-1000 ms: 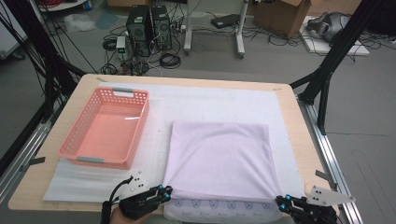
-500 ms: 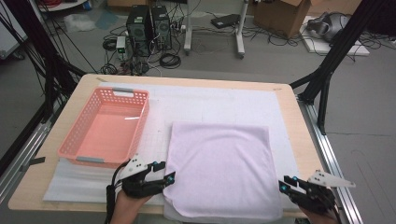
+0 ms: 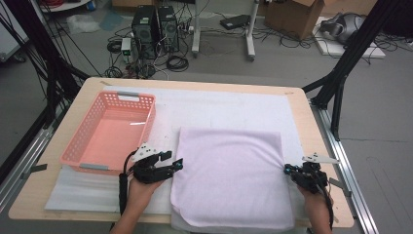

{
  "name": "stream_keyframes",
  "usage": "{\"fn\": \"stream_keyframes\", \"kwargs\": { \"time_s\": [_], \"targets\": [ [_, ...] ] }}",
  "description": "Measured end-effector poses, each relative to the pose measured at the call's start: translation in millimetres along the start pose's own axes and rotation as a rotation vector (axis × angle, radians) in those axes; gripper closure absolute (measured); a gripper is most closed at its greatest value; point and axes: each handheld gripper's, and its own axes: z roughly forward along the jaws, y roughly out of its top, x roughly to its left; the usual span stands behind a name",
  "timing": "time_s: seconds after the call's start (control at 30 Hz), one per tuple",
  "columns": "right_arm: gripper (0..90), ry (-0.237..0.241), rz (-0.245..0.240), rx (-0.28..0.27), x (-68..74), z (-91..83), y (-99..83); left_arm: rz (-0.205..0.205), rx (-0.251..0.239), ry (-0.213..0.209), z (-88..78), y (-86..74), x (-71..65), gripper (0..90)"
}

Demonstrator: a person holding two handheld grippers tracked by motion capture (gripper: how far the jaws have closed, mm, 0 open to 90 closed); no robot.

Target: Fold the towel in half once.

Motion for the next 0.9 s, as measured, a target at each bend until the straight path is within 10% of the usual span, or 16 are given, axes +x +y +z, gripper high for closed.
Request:
{"fn": "stream_keyframes", "kwargs": {
  "time_s": [0.13,0.4,0.57,0.9],
  "targets": [
    [85.2,-0.048,-0.05,0.004,3.1,-6.1,1.7,0.017,0.01,0.029,11.7,8.6,3.9,40.2],
    [62.9,0.017,-0.006,-0.052,-7.8,3.3,17.1,0.035,0.06,0.099,44.5,22.4,18.3,45.1],
    [52.2,0.027,-0.026,-0.057,-14.1,21.8,34.7,-0.024,0.02,0.145,62.7,29.9,30.7,45.9],
    [46.7,0.035,-0.026,-0.026,-26.9,52.4,60.8,-0.043,0.099,0.179,86.2,41.8,46.7,45.1]
  ]
}}
